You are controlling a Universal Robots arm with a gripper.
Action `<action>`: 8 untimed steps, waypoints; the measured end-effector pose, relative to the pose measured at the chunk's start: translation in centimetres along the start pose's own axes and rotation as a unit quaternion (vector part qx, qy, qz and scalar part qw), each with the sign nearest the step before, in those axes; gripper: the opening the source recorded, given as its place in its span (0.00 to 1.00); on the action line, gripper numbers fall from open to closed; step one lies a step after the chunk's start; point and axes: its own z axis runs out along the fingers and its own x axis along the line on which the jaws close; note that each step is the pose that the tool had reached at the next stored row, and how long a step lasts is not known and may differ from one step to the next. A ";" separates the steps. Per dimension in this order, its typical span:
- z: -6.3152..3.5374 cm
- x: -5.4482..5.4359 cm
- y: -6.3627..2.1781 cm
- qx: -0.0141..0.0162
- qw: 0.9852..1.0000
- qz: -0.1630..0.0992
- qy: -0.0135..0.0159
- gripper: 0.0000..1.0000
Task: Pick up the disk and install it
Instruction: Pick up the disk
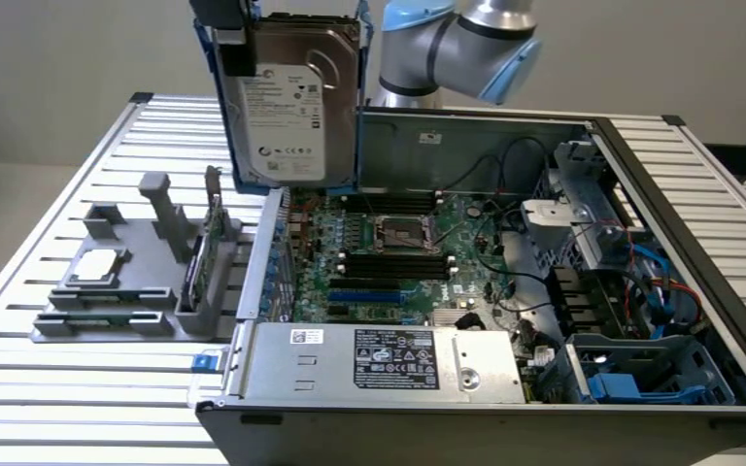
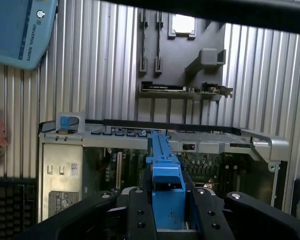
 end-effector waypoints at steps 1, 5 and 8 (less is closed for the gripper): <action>-0.05 0.3 -0.33 0.000 1.000 0.000 0.000 0.33; -0.22 1.3 -1.60 0.000 1.000 0.000 0.000 0.33; -0.35 2.0 -2.62 0.000 1.000 0.000 0.000 0.33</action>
